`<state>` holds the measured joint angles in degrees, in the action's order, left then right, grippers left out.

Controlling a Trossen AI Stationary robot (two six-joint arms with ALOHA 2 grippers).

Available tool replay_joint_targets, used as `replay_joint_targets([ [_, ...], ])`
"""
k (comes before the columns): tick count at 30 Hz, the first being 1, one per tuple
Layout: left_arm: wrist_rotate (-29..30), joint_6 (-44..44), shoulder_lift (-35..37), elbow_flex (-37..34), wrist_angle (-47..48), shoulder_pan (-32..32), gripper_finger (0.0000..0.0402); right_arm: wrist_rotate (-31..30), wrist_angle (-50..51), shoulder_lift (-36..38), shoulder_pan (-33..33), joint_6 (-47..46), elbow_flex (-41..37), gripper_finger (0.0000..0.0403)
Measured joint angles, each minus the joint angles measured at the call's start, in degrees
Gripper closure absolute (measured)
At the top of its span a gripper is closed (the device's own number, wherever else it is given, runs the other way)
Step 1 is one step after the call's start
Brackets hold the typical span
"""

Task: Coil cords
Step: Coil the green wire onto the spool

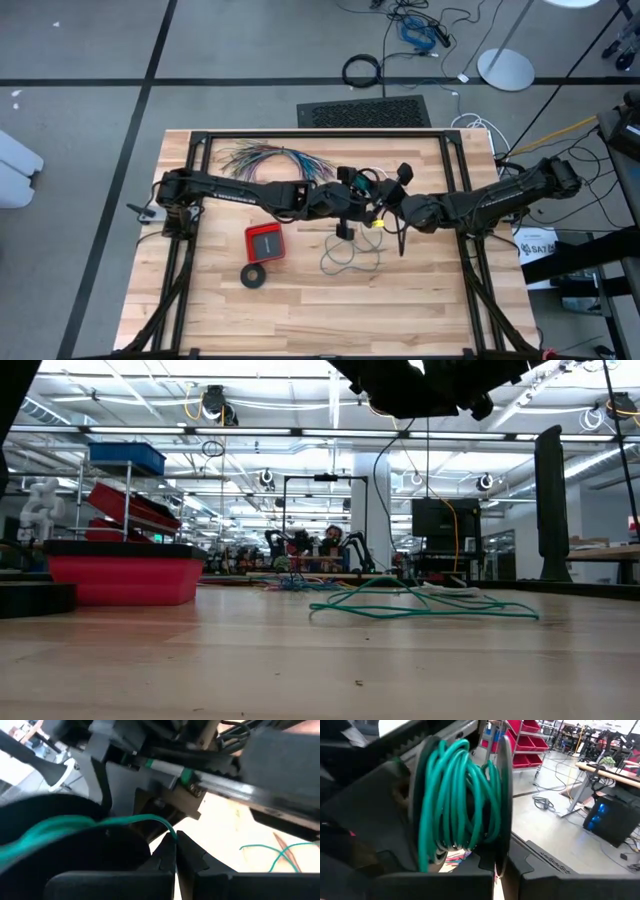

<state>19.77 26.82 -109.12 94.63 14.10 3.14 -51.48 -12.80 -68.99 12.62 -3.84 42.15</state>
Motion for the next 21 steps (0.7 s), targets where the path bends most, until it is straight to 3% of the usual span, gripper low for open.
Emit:
replay_joint_targets([
  [11, 0.62, -3.03, -0.02, -0.03, 1.05, -0.53, 0.0401, -0.64, -0.40, 0.04, 0.07, 0.88, 0.00, 0.0403],
  [21, 4.93, -4.63, -0.09, -0.13, 5.51, -1.54, 0.0401, -3.85, -1.71, 0.09, 0.42, 6.05, 0.07, 0.0403],
])
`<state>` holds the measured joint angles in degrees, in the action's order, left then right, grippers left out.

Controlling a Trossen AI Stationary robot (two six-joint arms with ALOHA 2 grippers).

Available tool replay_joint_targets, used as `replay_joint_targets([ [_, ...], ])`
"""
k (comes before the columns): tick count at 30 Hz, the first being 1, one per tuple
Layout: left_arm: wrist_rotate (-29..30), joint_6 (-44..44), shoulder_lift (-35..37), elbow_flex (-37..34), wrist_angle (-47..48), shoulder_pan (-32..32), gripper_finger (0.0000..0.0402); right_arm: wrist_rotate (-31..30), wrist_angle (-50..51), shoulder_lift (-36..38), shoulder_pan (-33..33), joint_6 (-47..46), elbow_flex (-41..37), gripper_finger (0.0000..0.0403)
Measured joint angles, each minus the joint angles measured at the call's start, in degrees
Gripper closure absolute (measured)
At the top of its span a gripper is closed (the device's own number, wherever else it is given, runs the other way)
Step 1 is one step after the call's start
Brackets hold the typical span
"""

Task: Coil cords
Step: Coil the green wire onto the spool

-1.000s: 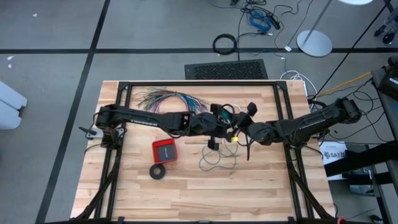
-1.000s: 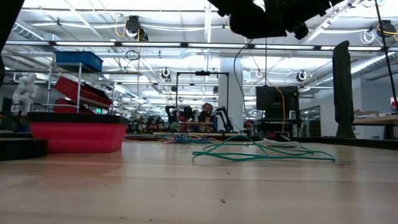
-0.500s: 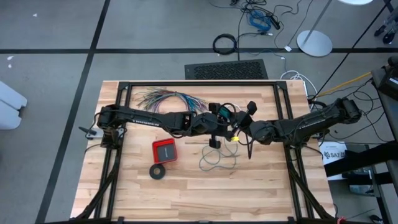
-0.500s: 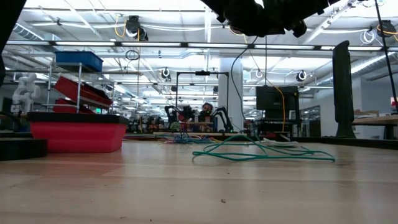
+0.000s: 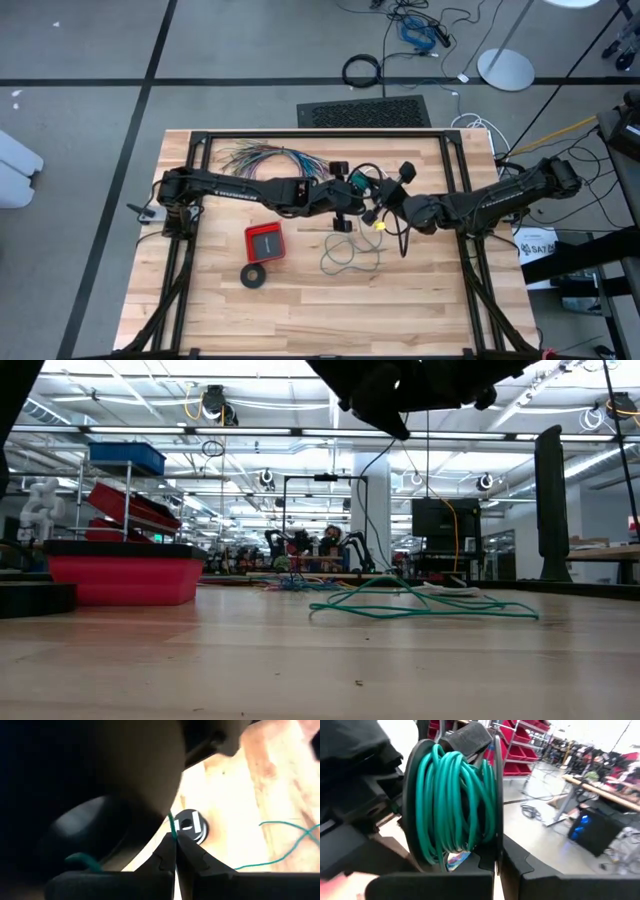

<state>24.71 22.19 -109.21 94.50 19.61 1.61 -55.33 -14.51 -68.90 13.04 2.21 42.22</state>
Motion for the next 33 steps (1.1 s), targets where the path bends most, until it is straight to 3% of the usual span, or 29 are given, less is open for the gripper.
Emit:
replay_joint_targets([
  [7, 2.69, -0.20, -0.02, 0.00, -0.21, -0.36, 0.0401, -1.87, 0.25, 0.00, 0.26, 0.68, 0.02, 0.0403],
  [15, 2.83, -1.36, -0.02, -0.81, -2.82, -2.46, 0.0400, -9.71, 0.78, 0.00, 1.57, 1.03, 0.02, 0.0403],
  [27, -3.85, -2.18, -0.17, -2.49, -6.48, -4.81, 0.0351, -11.48, -0.39, -0.02, 3.72, 2.06, -0.04, 0.0403],
  [33, -14.33, -0.64, -0.07, -3.43, -7.85, -6.97, 0.0334, -12.32, -0.31, 0.33, 5.59, 2.04, -0.05, 0.0403],
])
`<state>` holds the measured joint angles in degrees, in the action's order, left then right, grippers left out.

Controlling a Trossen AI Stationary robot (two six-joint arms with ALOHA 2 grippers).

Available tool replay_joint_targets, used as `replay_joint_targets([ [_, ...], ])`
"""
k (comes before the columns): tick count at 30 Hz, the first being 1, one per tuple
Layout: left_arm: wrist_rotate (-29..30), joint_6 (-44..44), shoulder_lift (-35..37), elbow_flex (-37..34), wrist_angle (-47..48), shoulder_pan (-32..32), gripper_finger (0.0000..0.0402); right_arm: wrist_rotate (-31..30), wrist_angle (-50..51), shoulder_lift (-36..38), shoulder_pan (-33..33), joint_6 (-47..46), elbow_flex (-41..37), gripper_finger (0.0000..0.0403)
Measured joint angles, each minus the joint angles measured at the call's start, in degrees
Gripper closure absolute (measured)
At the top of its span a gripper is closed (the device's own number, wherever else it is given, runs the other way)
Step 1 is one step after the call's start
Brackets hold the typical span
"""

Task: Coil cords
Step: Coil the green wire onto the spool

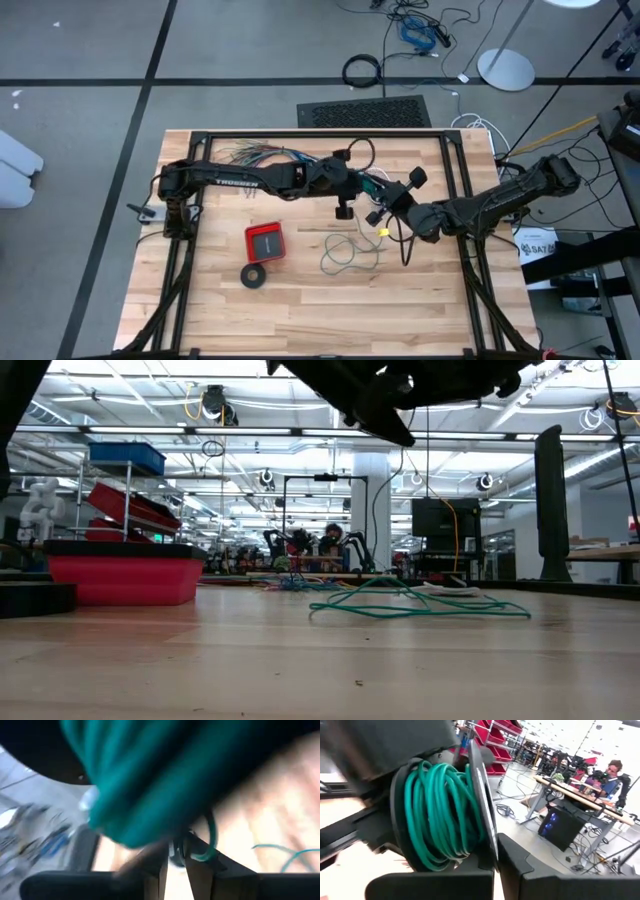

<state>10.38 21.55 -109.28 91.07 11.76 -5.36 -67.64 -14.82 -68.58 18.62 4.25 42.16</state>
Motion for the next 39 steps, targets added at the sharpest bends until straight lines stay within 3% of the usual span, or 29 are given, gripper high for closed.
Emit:
replay_joint_targets([
  [7, -19.35, -0.06, -0.12, -8.07, -15.49, -3.52, 0.0331, -1.90, 1.03, 1.47, 3.78, 1.02, -0.04, 0.0403],
  [12, -23.65, -2.42, -0.83, -17.01, -30.06, -5.62, 0.0331, -1.38, -0.45, 3.30, 6.50, 0.70, 0.37, 0.0403],
  [15, -28.77, -4.82, -1.15, -20.73, -42.75, -6.02, 0.0331, -1.52, -0.48, 3.93, 7.40, 0.74, 0.29, 0.0403],
  [18, -33.44, -7.92, -2.97, -22.95, -49.67, -6.70, 0.0331, -1.52, -0.51, 4.31, 7.60, 0.76, 0.23, 0.0403],
  [25, -40.14, -9.33, -7.92, -23.61, -54.15, -7.08, 0.0331, 0.27, -0.27, 4.24, 7.92, -0.18, 0.14, 0.0403],
  [33, -41.21, -10.59, -9.95, -24.60, -53.84, -11.30, 0.0331, -3.37, 0.80, 4.38, 9.65, -0.30, 0.12, 0.0403],
  [39, -56.68, -17.10, -9.98, -24.96, -56.62, -16.89, 0.0331, -6.46, 3.11, 5.37, 12.11, -0.88, 0.10, 0.0403],
])
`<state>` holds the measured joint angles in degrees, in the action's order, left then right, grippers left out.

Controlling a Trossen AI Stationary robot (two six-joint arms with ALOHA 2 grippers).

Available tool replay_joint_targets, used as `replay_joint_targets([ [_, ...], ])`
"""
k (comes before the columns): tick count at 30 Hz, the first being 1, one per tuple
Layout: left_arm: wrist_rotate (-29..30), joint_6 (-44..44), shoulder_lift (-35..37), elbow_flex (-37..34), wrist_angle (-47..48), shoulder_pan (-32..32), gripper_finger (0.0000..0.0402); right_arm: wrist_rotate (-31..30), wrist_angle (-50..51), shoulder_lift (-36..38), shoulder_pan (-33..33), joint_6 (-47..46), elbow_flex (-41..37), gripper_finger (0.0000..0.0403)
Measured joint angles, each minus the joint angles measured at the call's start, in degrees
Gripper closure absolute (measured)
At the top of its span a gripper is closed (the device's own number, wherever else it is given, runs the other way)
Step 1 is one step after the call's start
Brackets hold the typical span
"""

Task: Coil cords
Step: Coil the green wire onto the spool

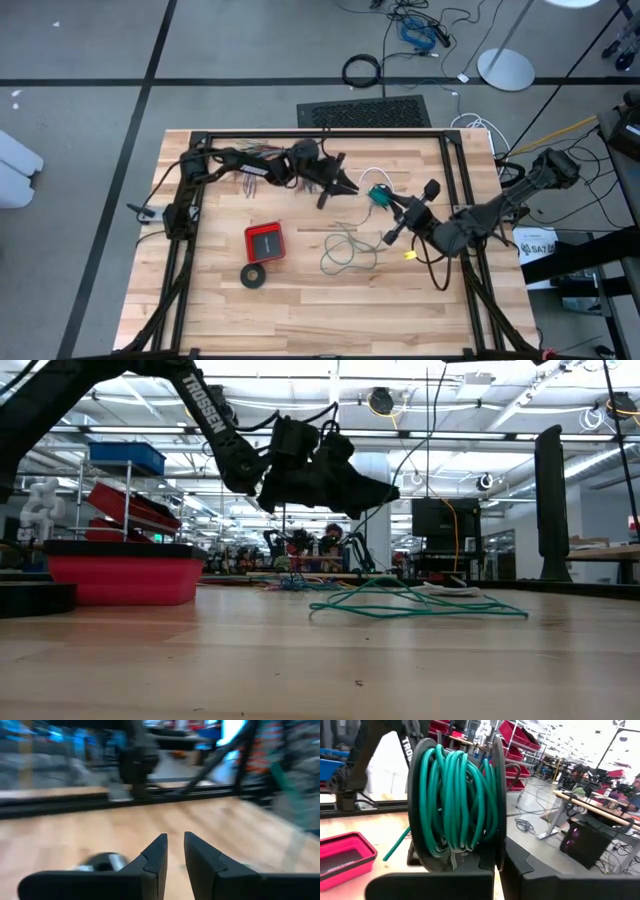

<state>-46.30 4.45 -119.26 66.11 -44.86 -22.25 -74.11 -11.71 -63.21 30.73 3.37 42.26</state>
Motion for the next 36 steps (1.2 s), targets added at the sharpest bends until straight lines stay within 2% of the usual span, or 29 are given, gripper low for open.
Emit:
replay_joint_targets([
  [4, -9.82, -5.12, 0.03, 0.00, -3.06, -0.96, 0.0331, -1.02, 1.80, 0.12, 0.62, -1.47, 0.00, 0.0403],
  [8, -11.62, -5.63, 0.09, 0.04, -3.63, 1.97, 0.0320, -0.69, 5.73, 0.12, 0.60, -5.09, 0.00, 0.0403],
  [14, -3.26, -5.17, 0.09, 0.12, -3.69, 6.35, 0.0260, -0.52, 11.34, 0.12, 0.91, -9.89, -0.02, 0.0403],
  [19, -2.44, -9.56, 0.09, 0.57, -3.68, 6.67, 0.0215, -0.43, 13.15, 0.12, 1.32, -10.69, -0.04, 0.0403],
  [30, -3.97, -13.60, 0.09, 0.59, -2.62, 11.52, 0.0207, -0.44, 14.41, 0.12, 1.26, -10.16, -0.04, 0.0403],
  [36, 2.09, -14.60, 0.09, 0.61, -1.98, 13.04, 0.0207, -0.43, 14.39, 0.12, 1.26, -10.01, -0.04, 0.0403],
])
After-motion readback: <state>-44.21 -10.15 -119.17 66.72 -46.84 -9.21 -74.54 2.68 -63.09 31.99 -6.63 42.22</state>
